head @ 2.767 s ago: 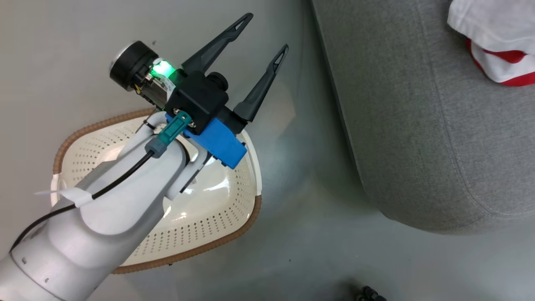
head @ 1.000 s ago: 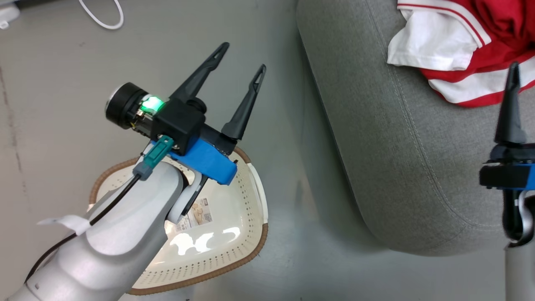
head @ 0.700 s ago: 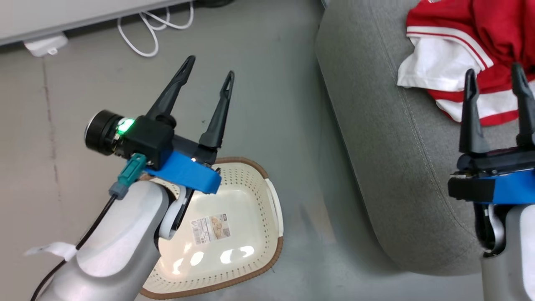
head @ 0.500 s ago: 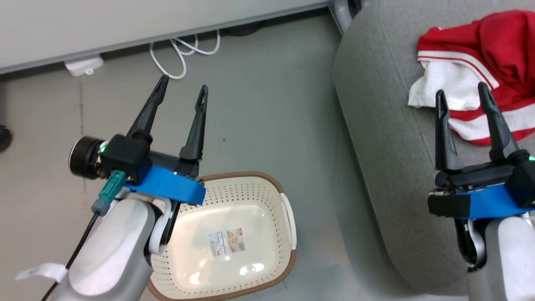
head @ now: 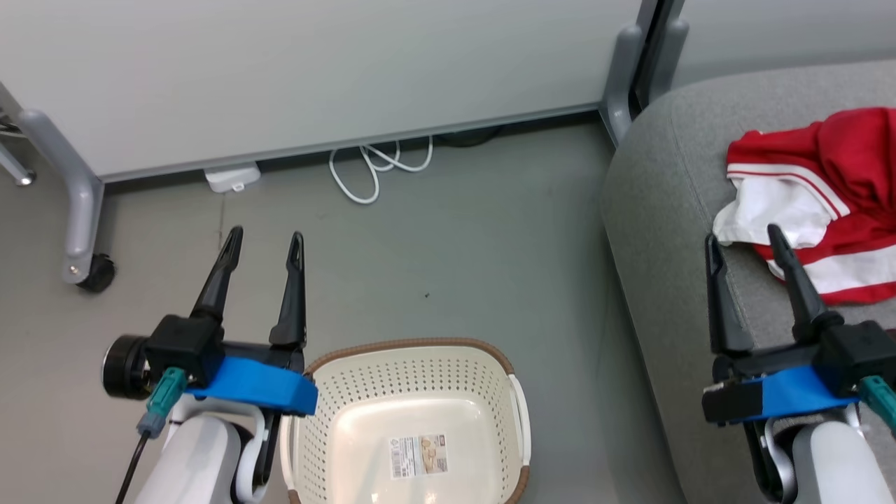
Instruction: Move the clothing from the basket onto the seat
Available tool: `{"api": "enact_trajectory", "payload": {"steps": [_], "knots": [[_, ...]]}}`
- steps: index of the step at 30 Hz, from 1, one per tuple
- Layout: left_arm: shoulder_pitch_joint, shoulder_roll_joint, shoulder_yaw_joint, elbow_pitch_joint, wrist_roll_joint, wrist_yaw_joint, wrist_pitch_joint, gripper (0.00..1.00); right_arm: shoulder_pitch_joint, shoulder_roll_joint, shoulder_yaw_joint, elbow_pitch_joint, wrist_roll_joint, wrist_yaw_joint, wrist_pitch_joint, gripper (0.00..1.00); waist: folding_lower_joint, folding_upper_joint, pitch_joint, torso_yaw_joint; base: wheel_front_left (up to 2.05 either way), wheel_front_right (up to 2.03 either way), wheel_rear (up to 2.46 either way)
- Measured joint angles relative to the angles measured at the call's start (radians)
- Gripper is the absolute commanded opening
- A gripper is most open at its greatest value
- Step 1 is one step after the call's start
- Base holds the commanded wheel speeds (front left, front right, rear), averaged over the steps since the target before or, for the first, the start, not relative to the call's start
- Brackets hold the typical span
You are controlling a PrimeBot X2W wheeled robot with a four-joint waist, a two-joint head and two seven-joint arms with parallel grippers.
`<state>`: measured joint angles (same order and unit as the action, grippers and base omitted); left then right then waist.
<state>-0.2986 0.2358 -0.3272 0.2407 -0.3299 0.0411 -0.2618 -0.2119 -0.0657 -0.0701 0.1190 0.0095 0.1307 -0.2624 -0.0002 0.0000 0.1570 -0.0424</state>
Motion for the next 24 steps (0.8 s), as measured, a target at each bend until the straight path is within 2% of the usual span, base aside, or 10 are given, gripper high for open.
{"api": "enact_trajectory", "payload": {"steps": [8,24], "knots": [[0.104,-0.044,0.083,0.012,0.043,-0.036,0.0,1.0,0.08,0.01,0.008,0.021,0.009,0.0,0.0,1.0,0.0,0.0001,-0.076,0.025,0.0,0.0,0.0],[0.201,-0.111,0.185,0.04,0.101,-0.095,0.0,1.0,0.174,0.014,-0.003,0.046,0.033,0.0,0.0,1.0,0.0001,0.0,-0.156,0.049,0.0,0.0,0.0]]}}
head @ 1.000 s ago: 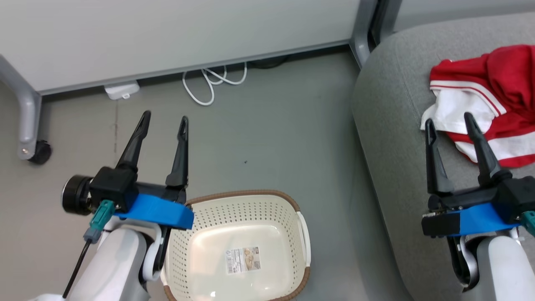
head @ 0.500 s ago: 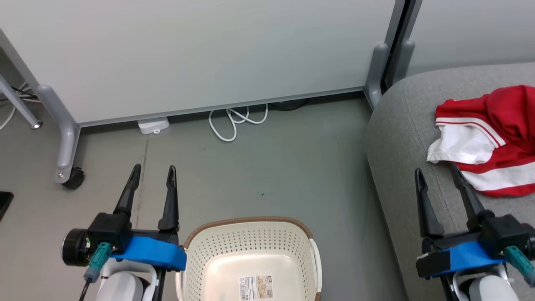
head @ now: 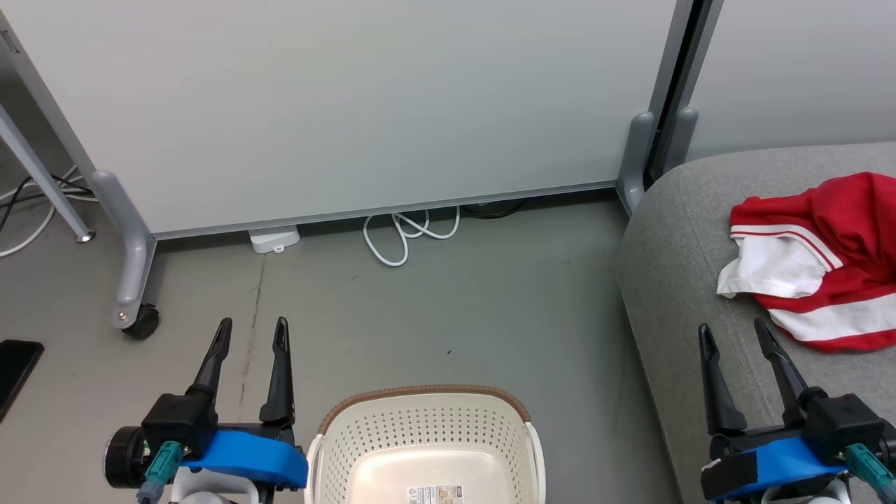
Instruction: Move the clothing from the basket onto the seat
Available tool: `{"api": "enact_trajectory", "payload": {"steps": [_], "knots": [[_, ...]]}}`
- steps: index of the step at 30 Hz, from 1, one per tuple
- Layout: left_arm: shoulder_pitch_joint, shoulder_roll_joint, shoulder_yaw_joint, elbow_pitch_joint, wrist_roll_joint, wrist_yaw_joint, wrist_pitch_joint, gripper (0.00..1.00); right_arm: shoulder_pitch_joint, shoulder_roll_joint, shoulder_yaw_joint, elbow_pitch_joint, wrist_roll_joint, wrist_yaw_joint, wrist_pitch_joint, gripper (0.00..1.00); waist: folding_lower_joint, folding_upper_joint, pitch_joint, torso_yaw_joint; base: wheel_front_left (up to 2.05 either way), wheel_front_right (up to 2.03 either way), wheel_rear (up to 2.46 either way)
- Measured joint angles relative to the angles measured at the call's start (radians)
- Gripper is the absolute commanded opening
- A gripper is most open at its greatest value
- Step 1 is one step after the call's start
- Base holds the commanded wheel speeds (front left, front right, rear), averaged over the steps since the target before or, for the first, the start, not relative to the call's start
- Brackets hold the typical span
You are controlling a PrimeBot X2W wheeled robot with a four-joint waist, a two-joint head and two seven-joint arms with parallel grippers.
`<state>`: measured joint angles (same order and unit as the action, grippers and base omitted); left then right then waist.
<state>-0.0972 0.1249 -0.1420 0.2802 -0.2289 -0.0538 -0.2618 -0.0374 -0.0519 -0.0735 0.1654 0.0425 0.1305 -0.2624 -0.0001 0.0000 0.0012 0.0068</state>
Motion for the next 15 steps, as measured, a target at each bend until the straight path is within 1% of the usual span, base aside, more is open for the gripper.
{"api": "enact_trajectory", "payload": {"steps": [14,15], "knots": [[0.015,-0.034,0.049,0.009,0.047,-0.026,0.0,1.0,0.021,0.0,-0.004,0.016,0.021,0.0,0.0,1.0,0.0,0.0001,-0.006,0.011,0.0,0.0,0.0],[0.015,-0.035,0.05,0.01,0.047,-0.027,0.0,0.0,0.021,0.0,-0.003,0.017,0.022,0.0,0.0,0.0,0.0001,0.0,-0.006,0.011,0.0,0.0,0.0]]}}
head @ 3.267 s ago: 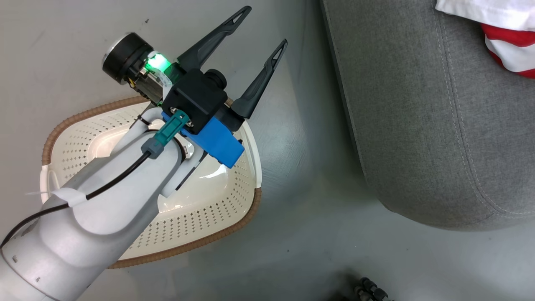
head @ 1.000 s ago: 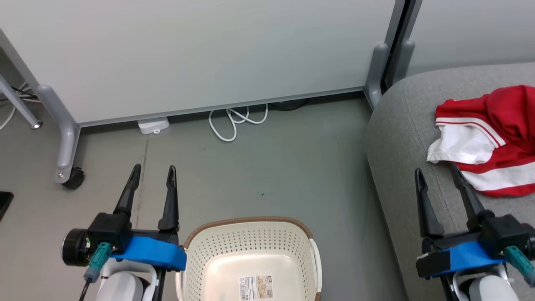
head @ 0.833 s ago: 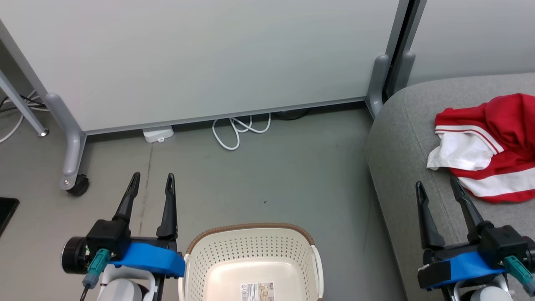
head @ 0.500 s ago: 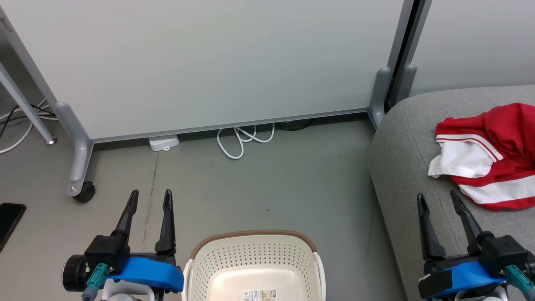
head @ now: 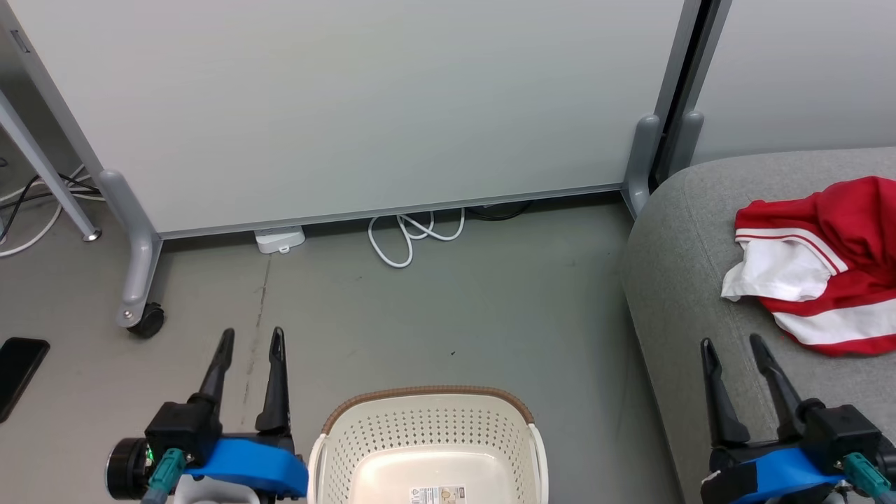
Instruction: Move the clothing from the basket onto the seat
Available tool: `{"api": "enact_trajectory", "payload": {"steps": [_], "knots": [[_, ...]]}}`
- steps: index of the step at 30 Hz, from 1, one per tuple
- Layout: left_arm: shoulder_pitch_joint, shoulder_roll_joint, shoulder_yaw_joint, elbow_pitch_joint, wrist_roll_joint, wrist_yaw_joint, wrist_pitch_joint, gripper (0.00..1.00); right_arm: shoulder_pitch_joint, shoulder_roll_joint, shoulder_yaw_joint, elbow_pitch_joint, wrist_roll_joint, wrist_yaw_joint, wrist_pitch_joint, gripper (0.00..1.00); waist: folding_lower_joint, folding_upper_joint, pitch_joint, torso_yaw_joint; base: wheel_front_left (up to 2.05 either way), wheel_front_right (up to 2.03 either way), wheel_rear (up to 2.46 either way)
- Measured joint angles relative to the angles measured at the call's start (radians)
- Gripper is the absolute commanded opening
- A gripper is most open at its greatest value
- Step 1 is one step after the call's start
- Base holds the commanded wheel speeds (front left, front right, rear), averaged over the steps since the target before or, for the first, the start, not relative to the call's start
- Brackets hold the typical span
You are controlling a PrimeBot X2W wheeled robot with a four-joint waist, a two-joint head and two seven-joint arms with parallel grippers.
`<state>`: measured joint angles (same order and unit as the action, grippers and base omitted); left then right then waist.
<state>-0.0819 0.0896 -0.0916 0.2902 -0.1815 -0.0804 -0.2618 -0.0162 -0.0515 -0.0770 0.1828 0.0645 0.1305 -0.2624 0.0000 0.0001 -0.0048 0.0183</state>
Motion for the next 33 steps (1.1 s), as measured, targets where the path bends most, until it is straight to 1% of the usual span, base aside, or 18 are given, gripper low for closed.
{"api": "enact_trajectory", "payload": {"steps": [5,7,19,20,33], "knots": [[0.04,-0.007,-0.002,0.046,-0.002,0.0,0.006,0.0,0.011,0.004,0.002,0.047,0.0,0.0,0.006,0.0,0.0001,0.0,0.0,0.0,0.0,0.0,0.0],[0.052,-0.009,-0.001,0.058,-0.02,0.0,0.016,0.0,0.013,0.005,0.001,0.061,0.017,0.0,0.016,0.0,0.0001,0.0,0.0,0.0,0.0,0.0,0.0],[0.05,-0.014,0.03,0.047,-0.244,-0.007,0.072,0.0,0.01,0.006,-0.005,0.064,0.259,0.0,0.073,0.0,0.0001,0.0,0.001,-0.002,0.0,0.0,0.0],[0.049,-0.014,0.036,0.044,-0.279,-0.008,0.081,0.0,0.01,0.006,-0.005,0.063,0.298,0.0,0.082,0.0,0.0001,0.0,0.001,-0.002,0.0,0.0,0.0],[0.042,-0.02,0.064,0.029,-0.485,-0.014,0.132,0.0,-0.001,0.006,-0.01,0.063,0.522,0.0,0.132,0.0,0.0001,0.0,0.002,-0.004,0.0,0.0,0.0]]}}
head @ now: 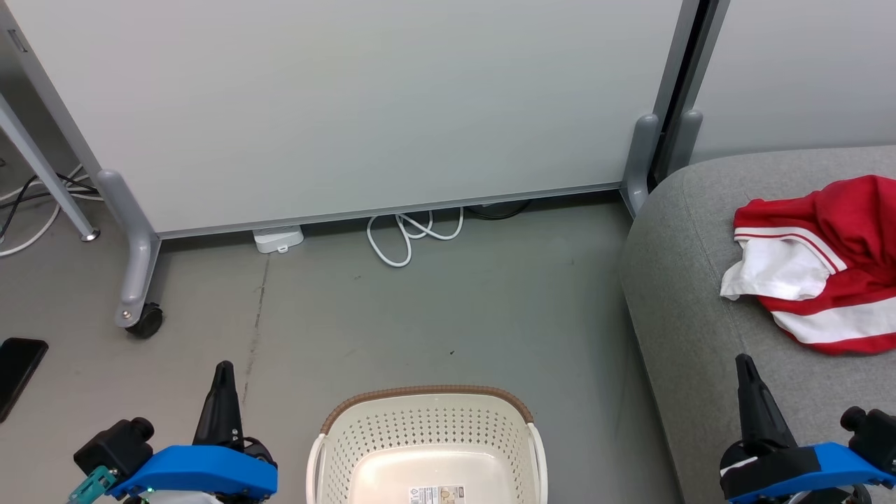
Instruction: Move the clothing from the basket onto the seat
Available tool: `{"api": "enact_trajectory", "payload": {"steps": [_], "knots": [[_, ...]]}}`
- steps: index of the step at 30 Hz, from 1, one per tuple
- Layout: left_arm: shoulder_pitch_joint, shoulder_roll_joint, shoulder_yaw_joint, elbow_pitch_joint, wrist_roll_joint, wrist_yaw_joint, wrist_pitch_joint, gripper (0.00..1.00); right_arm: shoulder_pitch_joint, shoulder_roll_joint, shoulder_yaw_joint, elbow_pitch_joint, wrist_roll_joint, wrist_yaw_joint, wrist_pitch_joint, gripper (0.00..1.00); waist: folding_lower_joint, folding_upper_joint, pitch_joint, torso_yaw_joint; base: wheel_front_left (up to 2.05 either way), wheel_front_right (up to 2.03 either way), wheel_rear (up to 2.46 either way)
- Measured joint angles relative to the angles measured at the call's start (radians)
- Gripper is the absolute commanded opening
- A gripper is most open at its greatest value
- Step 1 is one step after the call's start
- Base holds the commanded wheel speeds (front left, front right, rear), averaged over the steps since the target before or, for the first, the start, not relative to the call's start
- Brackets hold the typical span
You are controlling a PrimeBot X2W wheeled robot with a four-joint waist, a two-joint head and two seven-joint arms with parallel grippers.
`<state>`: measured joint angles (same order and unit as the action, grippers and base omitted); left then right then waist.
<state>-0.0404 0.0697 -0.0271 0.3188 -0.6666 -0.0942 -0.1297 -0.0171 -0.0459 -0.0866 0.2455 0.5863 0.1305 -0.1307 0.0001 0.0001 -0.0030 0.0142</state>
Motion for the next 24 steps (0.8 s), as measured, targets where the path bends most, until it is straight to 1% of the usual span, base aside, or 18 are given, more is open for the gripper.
{"api": "enact_trajectory", "payload": {"steps": [24], "knots": [[-0.02,-0.007,0.047,-0.024,-0.313,-0.011,0.081,0.0,-0.027,0.0,-0.009,0.0,0.34,0.0,0.082,0.0,0.0,0.0,0.002,-0.003,0.0,0.0,0.0]]}}
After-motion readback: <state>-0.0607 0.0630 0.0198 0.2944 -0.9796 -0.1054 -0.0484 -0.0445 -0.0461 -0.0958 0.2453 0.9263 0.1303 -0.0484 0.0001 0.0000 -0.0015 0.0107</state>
